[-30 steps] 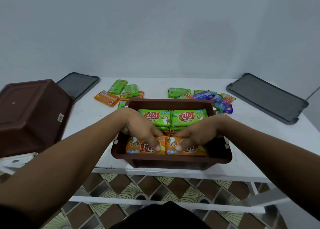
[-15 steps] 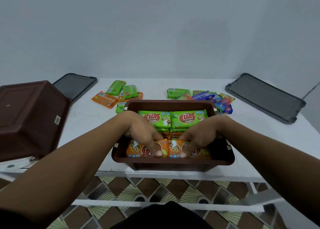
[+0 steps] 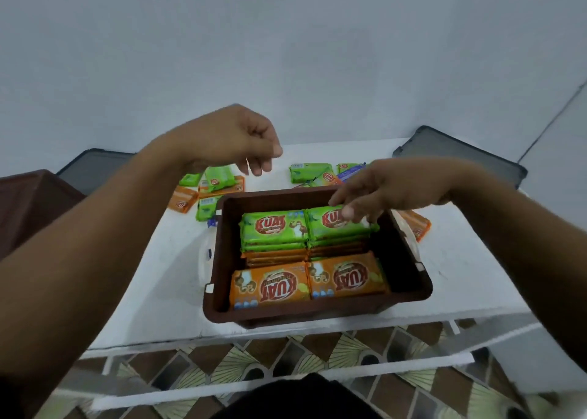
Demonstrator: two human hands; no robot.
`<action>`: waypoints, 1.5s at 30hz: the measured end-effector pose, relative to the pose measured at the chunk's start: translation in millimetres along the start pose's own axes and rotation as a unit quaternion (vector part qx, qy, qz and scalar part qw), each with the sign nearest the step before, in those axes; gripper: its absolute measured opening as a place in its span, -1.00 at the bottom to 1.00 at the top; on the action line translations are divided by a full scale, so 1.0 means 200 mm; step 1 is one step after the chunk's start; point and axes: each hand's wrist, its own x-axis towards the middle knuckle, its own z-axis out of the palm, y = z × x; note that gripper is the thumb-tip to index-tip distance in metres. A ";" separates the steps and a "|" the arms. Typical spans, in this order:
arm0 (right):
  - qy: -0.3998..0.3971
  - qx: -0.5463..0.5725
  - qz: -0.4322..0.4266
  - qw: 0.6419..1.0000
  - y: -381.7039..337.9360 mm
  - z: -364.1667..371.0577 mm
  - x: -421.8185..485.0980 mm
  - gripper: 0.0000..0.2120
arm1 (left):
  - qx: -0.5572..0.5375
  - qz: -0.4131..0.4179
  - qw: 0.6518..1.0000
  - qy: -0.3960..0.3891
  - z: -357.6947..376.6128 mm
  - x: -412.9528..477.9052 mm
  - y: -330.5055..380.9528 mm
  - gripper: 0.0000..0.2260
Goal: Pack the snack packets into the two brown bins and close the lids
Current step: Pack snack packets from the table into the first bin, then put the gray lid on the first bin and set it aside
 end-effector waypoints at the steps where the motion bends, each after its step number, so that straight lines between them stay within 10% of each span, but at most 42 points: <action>1: 0.062 0.033 -0.008 0.997 0.00 -0.02 -0.01 -0.73 | -0.017 0.019 0.999 0.041 0.00 0.03 0.01 -0.90; 5: 0.283 0.123 -0.007 0.951 0.05 -0.10 -0.02 -0.93 | -0.085 0.070 0.990 0.086 0.04 0.15 0.06 -0.84; 14: 0.516 0.307 -0.022 0.799 0.39 -0.24 -0.15 -0.84 | -0.215 0.173 0.957 0.086 0.36 0.52 0.32 -0.87; 21: 0.540 0.383 0.049 0.748 0.98 -0.36 -0.28 -0.83 | -0.187 0.130 0.970 0.082 0.66 1.03 0.58 -0.67; 31: 0.544 0.451 0.190 0.682 1.77 -0.40 -0.37 -0.88 | -0.150 -0.034 0.988 0.021 1.08 1.76 0.57 -0.89; 45: 0.543 0.493 0.290 0.615 2.19 -0.32 -0.33 -0.61 | -0.067 -0.167 0.970 0.161 1.38 2.27 0.32 -0.90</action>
